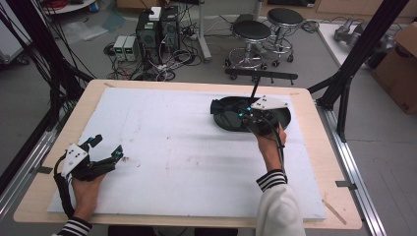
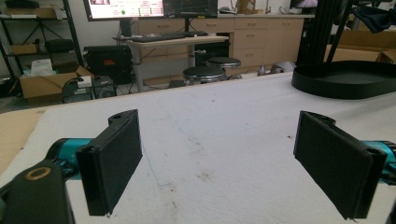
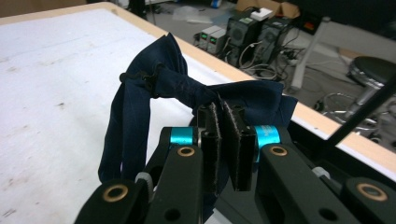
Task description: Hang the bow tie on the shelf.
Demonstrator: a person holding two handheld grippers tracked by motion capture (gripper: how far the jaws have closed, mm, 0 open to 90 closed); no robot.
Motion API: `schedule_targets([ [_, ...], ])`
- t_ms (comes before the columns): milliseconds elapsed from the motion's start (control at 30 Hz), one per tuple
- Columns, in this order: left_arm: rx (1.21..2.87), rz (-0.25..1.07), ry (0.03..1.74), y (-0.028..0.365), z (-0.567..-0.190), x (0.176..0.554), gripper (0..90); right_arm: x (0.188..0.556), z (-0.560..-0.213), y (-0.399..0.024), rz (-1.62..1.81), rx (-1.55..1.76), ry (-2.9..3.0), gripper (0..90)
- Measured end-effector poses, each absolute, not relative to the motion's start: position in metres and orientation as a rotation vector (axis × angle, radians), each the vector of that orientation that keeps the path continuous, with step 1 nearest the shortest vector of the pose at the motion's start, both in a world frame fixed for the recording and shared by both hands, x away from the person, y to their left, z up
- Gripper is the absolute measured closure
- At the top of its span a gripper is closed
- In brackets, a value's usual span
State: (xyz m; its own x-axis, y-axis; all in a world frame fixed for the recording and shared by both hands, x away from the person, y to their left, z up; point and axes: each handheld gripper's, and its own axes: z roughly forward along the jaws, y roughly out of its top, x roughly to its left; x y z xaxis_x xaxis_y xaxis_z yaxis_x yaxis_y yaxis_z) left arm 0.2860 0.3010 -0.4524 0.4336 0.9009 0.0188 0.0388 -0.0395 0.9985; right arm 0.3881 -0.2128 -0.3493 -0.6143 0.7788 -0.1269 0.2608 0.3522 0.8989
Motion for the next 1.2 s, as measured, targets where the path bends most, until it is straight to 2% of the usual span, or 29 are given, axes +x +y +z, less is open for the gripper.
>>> schedule_targets([
  [567, 1.444, 0.869, 0.888, 0.301, -0.452, 0.286, 15.5, 0.386, -0.330, -0.229, 1.253, 0.940, 1.867, 85.2],
  [1200, 1.441, 0.868, 0.891, 0.301, -0.452, 0.286, 15.5, 0.403, -0.305, -0.239, 1.237, 0.958, 1.719, 85.2],
])
